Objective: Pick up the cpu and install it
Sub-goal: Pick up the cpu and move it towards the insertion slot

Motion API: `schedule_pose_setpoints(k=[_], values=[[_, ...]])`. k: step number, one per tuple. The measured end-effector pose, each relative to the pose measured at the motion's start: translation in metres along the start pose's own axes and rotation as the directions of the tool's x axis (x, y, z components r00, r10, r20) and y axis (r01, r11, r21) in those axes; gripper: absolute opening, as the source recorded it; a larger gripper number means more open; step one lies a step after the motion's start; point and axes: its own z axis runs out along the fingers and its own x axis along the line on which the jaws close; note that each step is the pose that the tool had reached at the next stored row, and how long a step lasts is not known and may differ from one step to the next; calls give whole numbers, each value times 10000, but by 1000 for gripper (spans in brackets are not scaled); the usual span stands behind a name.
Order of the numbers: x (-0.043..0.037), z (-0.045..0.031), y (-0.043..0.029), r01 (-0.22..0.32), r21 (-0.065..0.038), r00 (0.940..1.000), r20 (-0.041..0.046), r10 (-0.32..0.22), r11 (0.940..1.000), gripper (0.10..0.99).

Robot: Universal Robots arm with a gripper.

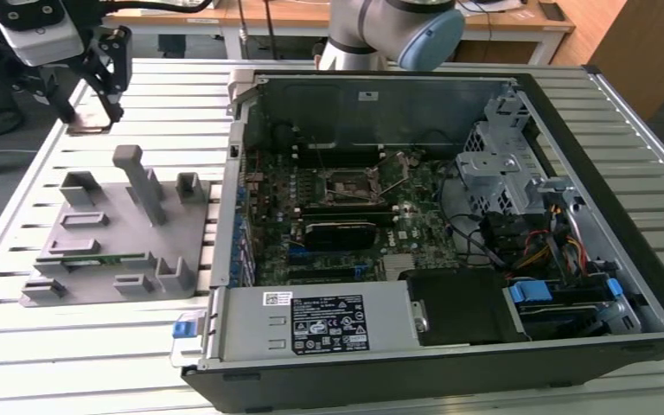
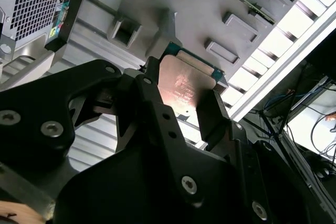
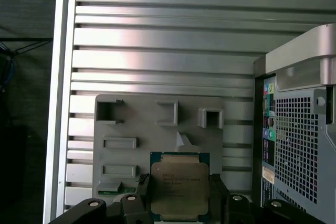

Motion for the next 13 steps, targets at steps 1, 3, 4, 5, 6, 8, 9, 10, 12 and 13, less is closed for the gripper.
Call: schedule_pose_setpoints(k=[1, 3, 4, 5, 6, 8, 9, 10, 12, 13], values=[[-17, 0, 1, 0, 0, 10000, 1, 0, 10000, 529], [-50, -1, 2, 0, -1, 10000, 0, 0, 10000, 529], [-66, 0, 2, 0, -2, 10000, 1, 0, 10000, 529], [-82, -1, 3, 0, -2, 10000, 1, 0, 10000, 529], [-97, -1, 4, 0, -2, 10000, 0, 0, 10000, 529], [-126, -2, 5, 0, -2, 10000, 0, 0, 10000, 529], [-141, -2, 6, 0, -2, 10000, 0, 0, 10000, 529], [-156, -2, 8, 0, -3, 10000, 0, 0, 10000, 529], [-185, -2, 9, 0, -3, 10000, 1, 0, 10000, 529], [-199, -2, 11, 0, -4, 10000, 0, 0, 10000, 529]])
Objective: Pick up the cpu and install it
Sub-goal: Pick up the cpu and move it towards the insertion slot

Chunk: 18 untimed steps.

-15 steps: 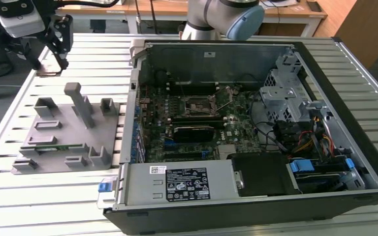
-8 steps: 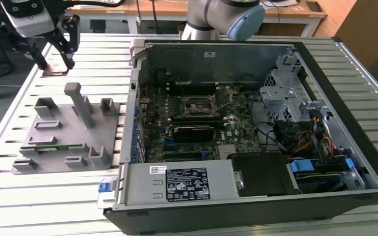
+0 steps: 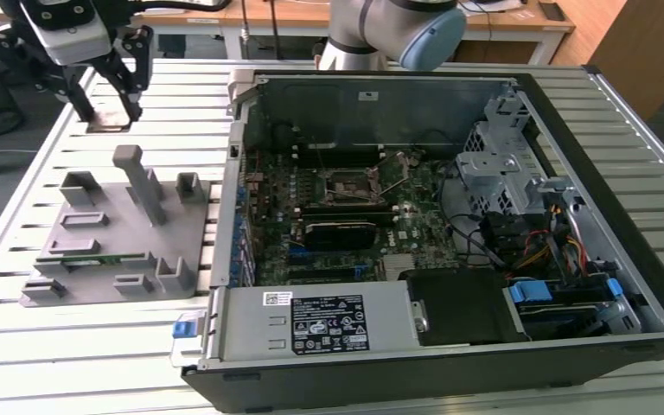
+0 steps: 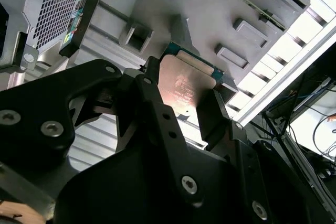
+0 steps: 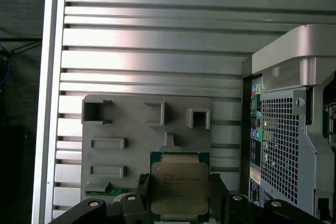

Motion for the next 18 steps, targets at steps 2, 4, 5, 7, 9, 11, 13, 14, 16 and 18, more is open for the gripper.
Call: schedule_pose_setpoints(k=[2, 4, 5, 7, 9, 11, 13, 14, 16, 18], values=[[-27, 0, 3, 0, -1, 10000, 0, 0, 10000, 529], [-53, 0, 6, 0, -2, 10000, 1, 0, 10000, 529], [-65, -1, 7, 0, -2, 10000, 0, 0, 10000, 529], [-90, -1, 10, -1, -3, 10000, 0, 1, 10000, 529], [-116, -1, 13, -1, -3, 10000, 0, 1, 10000, 529], [-144, -2, 15, 0, -3, 10000, -1, 0, 10000, 529], [-171, -2, 18, 0, -5, 10000, 0, 0, 10000, 529], [-185, -2, 19, -1, -6, 10000, 0, 1, 10000, 529], [-213, -2, 21, -1, -7, 10000, 0, 1, 10000, 529], [-242, -2, 22, 0, -8, 10000, 0, 0, 10000, 529]])
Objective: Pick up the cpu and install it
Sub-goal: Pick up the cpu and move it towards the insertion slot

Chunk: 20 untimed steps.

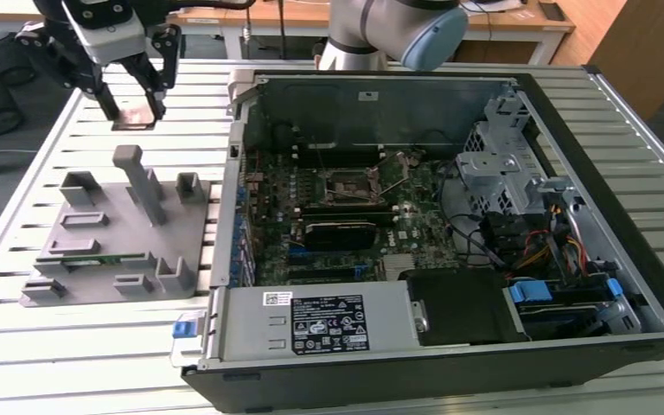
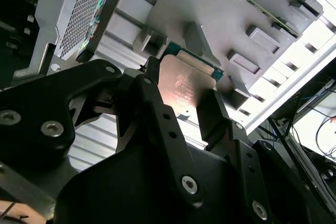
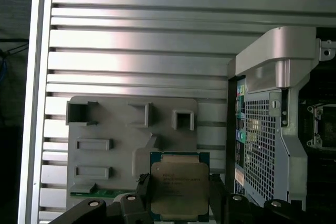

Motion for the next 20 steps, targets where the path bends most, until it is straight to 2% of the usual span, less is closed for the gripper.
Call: schedule_pose_setpoints(k=[20], values=[[-273, -4, 16, 0, -4, 10000, -1, 0, 10000, 529]])
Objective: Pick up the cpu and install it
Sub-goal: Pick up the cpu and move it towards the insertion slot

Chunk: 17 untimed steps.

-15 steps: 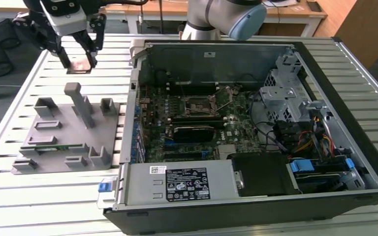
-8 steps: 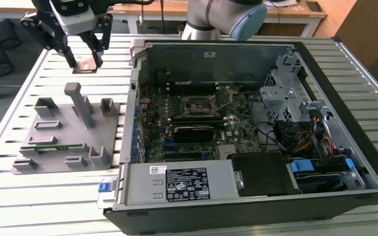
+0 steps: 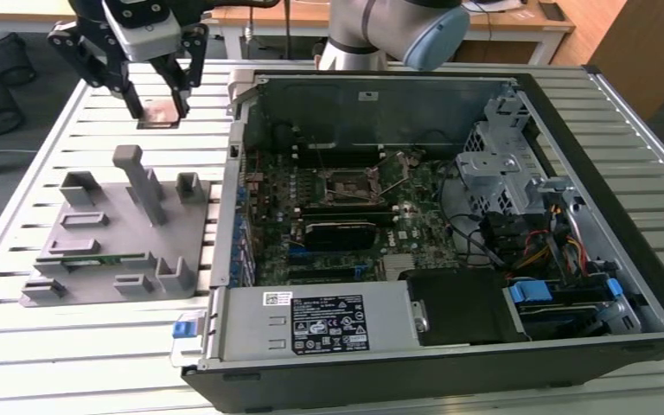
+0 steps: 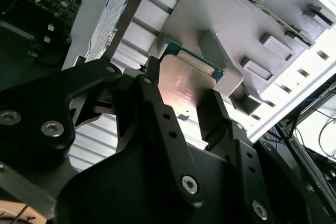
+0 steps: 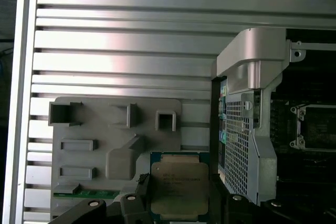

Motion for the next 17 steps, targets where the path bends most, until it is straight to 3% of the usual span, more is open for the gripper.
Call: schedule_pose_setpoints(k=[17], values=[[-258, -3, 7, 1, 0, 10000, 0, -1, 10000, 529]])
